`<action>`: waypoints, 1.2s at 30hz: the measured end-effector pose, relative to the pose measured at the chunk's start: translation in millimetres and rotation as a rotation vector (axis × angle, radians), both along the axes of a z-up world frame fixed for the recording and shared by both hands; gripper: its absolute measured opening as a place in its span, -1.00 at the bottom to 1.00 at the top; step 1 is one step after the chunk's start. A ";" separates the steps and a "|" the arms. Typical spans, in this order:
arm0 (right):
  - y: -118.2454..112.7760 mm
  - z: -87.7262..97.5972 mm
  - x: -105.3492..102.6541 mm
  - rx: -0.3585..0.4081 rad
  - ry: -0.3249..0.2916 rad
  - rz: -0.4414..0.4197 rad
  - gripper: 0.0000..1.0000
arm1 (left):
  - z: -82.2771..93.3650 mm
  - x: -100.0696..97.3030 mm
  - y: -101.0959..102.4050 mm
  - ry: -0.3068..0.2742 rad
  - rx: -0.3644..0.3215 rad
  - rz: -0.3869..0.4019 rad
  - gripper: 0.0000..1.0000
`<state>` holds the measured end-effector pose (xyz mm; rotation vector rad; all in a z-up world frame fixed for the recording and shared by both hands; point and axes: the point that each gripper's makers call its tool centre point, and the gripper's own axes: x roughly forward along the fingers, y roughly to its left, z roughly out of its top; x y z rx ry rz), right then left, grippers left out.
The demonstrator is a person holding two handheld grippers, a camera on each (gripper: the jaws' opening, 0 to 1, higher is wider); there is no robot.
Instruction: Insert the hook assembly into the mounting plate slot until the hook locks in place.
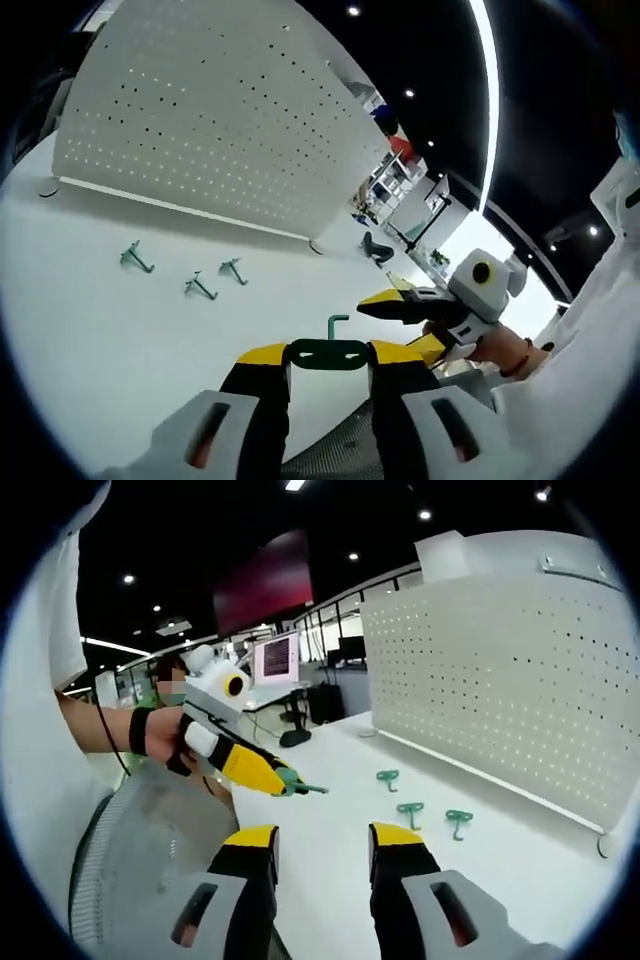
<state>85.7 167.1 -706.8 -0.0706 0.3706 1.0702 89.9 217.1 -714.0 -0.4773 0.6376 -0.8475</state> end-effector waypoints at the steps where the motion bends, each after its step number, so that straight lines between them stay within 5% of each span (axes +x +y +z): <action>1: 0.0 0.0 -0.4 0.000 0.001 0.002 -0.33 | 0.1 -0.8 -0.5 0.000 0.001 -0.003 -0.38; 16: 7.7 0.5 -11.5 -0.001 -0.007 0.056 -0.67 | 8.4 -25.6 -18.6 0.046 -0.050 -0.115 -0.38; 36: 16.6 2.7 -28.4 -0.057 -0.091 0.169 -0.79 | 5.2 -39.8 -37.2 0.112 -0.056 -0.242 -0.38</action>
